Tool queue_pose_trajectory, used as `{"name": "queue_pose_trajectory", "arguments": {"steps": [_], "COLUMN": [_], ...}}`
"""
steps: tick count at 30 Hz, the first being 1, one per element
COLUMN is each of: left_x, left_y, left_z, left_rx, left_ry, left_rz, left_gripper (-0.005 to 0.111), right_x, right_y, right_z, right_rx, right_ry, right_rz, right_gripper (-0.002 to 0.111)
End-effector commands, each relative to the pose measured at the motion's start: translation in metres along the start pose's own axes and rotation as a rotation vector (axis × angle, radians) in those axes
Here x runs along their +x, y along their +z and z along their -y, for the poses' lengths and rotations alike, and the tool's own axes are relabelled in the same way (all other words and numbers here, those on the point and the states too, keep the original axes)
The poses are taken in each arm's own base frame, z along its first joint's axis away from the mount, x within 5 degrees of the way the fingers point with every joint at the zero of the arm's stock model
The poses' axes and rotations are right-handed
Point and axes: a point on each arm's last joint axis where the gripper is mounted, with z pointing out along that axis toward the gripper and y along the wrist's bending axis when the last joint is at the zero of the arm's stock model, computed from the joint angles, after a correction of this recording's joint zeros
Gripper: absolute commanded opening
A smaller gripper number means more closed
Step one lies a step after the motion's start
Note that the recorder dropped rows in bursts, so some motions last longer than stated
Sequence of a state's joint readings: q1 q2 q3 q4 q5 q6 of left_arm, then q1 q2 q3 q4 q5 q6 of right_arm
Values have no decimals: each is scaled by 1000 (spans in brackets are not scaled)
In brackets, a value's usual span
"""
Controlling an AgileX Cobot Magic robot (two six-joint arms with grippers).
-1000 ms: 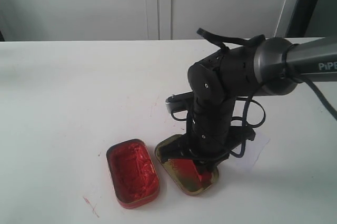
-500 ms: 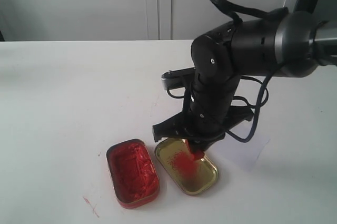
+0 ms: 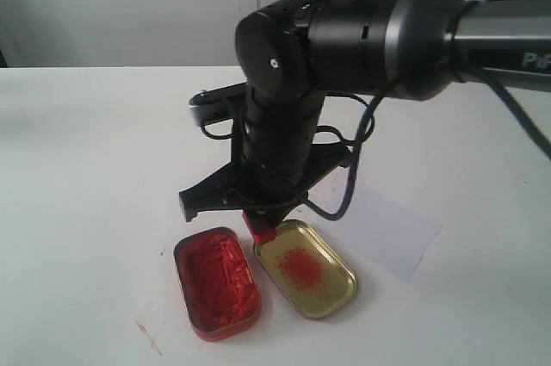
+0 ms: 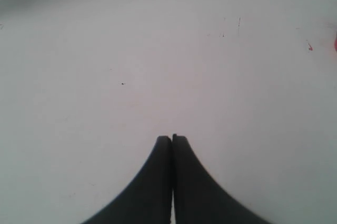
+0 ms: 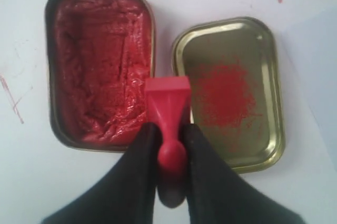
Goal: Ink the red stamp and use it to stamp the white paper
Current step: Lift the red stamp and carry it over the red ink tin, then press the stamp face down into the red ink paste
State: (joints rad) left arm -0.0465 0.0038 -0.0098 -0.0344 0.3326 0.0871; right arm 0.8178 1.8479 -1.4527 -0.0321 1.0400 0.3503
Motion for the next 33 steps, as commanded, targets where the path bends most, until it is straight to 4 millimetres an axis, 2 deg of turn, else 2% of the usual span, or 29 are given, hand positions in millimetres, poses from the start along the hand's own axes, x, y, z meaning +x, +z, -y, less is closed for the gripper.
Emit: {"name": "queue_pose_trajectory", "arguments": {"steps": [1, 9, 18, 33], "left_x": [3, 3, 3, 3], "left_y": [1, 1, 1, 1], "left_z": [1, 1, 1, 1], "left_rx": [7, 7, 7, 7], "left_ry": [-2, -2, -2, -2], "left_rz": [-6, -6, -6, -6], "left_gripper": [0, 0, 0, 0], "right_x": [-6, -16, -21, -27], "right_y": [6, 34, 62, 66], "right_z": [-17, -37, -44, -47], "right_rx": [15, 29, 36, 11], "right_ry": [-73, -108, -116, -112], "right_rz": [-53, -109, -131, -73], "right_gripper": [0, 0, 0, 0]}}
